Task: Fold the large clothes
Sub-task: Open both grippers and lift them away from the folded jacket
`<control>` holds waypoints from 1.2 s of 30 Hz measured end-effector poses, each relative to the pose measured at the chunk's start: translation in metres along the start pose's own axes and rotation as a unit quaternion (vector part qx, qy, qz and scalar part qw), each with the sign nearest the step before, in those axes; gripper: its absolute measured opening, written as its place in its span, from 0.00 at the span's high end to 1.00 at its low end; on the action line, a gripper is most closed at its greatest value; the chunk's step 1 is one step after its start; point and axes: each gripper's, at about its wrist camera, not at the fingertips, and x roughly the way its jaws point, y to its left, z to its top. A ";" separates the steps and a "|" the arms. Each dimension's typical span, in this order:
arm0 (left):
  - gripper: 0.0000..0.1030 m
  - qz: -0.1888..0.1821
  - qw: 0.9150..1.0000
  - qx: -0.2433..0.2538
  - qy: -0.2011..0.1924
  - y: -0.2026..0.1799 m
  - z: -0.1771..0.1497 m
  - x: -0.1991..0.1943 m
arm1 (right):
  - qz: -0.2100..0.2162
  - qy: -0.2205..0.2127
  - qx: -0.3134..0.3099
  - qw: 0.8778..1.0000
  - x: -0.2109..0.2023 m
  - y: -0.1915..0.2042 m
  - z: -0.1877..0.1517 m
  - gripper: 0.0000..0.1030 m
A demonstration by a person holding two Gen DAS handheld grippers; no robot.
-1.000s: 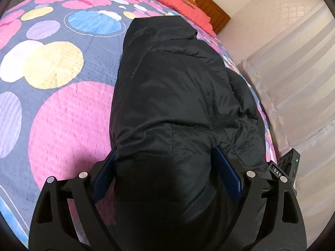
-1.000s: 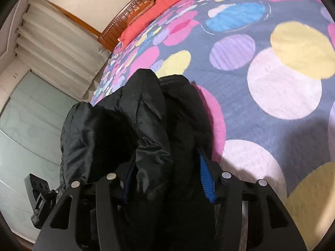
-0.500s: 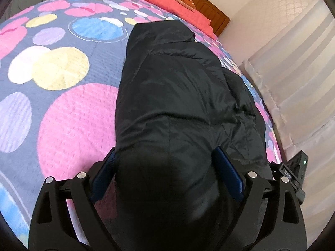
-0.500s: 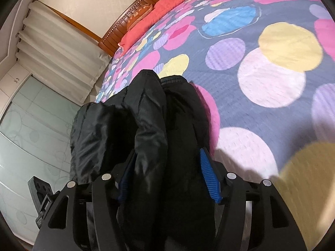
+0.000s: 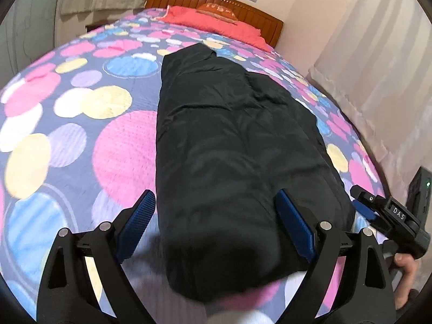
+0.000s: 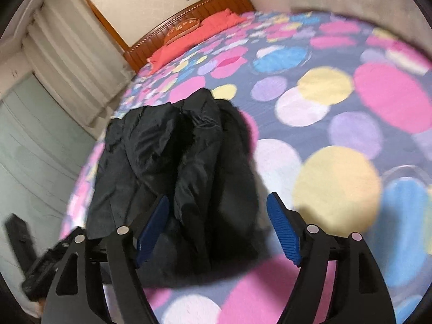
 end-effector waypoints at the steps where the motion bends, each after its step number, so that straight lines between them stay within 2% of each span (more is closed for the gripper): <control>1: 0.12 0.003 1.000 0.002 -0.001 -0.002 -0.002 -0.003 | -0.025 -0.007 -0.013 1.000 -0.008 0.005 -0.004 0.27; 3: 0.12 0.014 1.000 0.006 -0.007 -0.007 -0.008 -0.015 | -0.058 -0.020 -0.042 0.997 -0.020 0.016 -0.012 0.26; 7: 0.09 0.045 0.998 0.026 -0.032 -0.020 -0.017 -0.039 | -0.093 -0.033 -0.089 0.991 -0.042 0.032 -0.029 0.23; 12: 0.08 0.085 0.993 0.055 -0.065 -0.032 -0.026 -0.067 | -0.106 -0.056 -0.115 0.986 -0.063 0.048 -0.038 0.23; 16: 0.07 0.106 0.989 0.051 -0.090 -0.037 -0.031 -0.088 | -0.108 -0.074 -0.127 0.983 -0.079 0.060 -0.044 0.23; 21: 0.07 0.115 0.987 0.049 -0.103 -0.041 -0.035 -0.101 | -0.110 -0.092 -0.143 0.979 -0.091 0.073 -0.051 0.23; 36: 0.07 0.124 0.984 0.054 -0.119 -0.052 -0.046 -0.119 | -0.106 -0.105 -0.158 0.976 -0.105 0.088 -0.064 0.23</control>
